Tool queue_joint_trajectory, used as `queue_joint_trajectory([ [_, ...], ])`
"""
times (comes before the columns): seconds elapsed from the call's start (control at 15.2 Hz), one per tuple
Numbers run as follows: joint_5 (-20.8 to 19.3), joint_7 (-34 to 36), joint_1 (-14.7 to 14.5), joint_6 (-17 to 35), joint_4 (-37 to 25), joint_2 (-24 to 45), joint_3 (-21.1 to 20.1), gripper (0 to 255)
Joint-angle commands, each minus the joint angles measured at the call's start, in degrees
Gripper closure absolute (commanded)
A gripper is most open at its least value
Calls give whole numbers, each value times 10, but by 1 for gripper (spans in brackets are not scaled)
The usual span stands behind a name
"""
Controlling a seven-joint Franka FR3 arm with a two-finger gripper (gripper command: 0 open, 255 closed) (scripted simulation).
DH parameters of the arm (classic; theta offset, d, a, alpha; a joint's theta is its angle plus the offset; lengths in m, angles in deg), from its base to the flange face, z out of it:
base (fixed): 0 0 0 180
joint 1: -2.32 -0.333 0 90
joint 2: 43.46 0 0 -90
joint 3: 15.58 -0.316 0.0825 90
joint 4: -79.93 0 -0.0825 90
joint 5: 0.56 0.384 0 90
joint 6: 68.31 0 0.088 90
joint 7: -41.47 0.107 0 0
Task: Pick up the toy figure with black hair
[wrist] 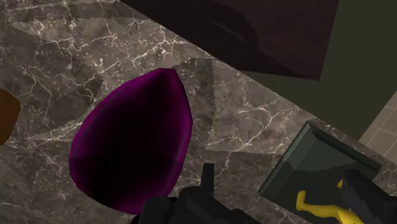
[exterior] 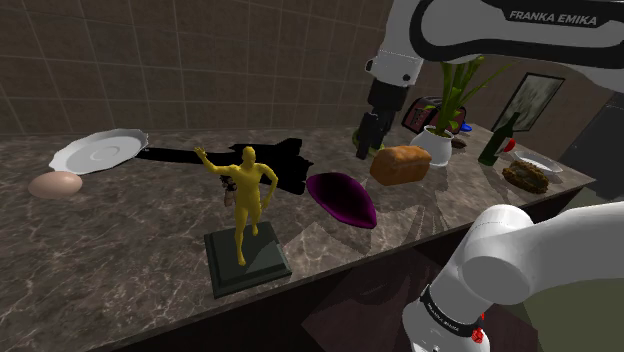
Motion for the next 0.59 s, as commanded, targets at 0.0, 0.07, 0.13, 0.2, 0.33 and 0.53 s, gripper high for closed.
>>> queue_joint_trajectory([
  [0.0,0,0,0,0,0,0,0,0],
  [0.07,4,11,-1,18,-1,16,-8,0],
  [0.13,8,23,-1,35,-3,32,-16,0],
  [0.2,11,34,-1,52,-6,49,-24,0],
  [0.33,15,57,-1,85,-14,85,-40,0],
  [0.53,17,92,0,132,-33,143,-62,0],
])
